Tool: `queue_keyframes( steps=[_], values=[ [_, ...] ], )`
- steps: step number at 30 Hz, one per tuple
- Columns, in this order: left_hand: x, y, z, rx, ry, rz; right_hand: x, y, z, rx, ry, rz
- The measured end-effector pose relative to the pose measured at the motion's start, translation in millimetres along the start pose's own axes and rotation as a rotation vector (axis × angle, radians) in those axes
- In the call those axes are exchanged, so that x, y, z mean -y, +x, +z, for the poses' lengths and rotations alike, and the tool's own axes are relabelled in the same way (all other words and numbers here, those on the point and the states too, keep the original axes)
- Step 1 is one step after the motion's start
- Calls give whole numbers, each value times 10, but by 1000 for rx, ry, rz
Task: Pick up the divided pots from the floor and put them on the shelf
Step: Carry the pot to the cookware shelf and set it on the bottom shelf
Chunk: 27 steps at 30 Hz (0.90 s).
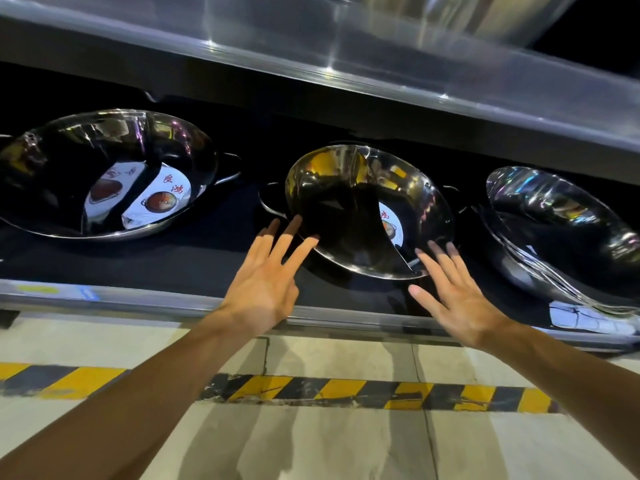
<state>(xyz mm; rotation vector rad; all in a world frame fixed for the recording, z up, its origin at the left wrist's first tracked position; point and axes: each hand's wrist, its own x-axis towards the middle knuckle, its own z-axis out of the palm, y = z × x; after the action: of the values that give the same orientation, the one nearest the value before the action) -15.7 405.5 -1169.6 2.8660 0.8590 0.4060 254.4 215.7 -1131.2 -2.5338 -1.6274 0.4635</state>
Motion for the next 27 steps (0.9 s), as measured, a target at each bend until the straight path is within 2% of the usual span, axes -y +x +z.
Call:
queue_keyframes(
  steps=[10, 14, 17, 20, 22, 27],
  values=[
    [68, 166, -10, 93, 21, -110, 25, 102, 59, 9, 72, -18],
    [233, 66, -76, -35, 84, -151, 45, 84, 44, 33, 53, -15],
    [631, -107, -158, -107, 204, -356, 90, 79, 20, 51, 31, 6],
    [1030, -351, -188, -12, 271, -546, 137, 76, 9, 54, 13, 37],
    [1143, -476, -189, 29, 348, -521, 157, 74, 12, 49, 18, 54],
    [1163, -550, -294, 47, 308, -503, 228, 93, 6, 60, 100, 110]
  ],
)
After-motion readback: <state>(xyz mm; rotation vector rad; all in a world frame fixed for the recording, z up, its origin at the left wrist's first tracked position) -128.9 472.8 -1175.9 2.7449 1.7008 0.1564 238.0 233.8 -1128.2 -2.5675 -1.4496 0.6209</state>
